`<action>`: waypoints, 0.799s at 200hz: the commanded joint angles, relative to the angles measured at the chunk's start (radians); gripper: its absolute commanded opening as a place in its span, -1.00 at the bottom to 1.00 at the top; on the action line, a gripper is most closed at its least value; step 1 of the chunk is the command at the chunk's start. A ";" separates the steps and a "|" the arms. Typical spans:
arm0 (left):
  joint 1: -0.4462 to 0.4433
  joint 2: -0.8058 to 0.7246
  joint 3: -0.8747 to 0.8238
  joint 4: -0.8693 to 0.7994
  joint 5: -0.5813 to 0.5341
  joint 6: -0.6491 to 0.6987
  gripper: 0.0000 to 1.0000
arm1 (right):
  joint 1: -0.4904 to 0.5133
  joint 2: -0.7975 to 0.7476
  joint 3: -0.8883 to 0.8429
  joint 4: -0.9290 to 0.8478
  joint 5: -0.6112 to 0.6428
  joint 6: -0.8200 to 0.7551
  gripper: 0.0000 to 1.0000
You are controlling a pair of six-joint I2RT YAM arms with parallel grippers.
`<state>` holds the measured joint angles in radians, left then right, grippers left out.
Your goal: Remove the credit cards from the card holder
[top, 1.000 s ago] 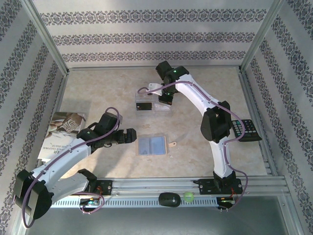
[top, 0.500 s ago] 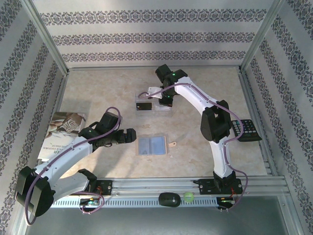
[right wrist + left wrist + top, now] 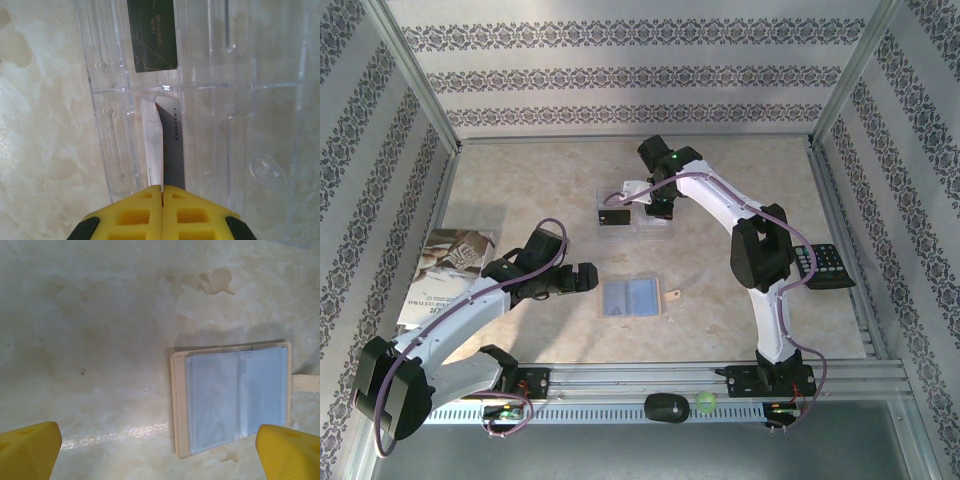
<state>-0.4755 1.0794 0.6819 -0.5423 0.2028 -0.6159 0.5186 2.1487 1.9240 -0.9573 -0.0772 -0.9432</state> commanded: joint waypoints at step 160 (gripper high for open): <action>0.016 -0.127 -0.103 0.198 -0.005 -0.050 0.99 | 0.107 -0.341 -0.266 0.467 -0.146 0.695 -0.19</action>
<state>-0.4755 0.9691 0.6060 -0.4355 0.2058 -0.6403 0.5716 1.8359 1.7008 -0.6041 -0.1593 -0.5724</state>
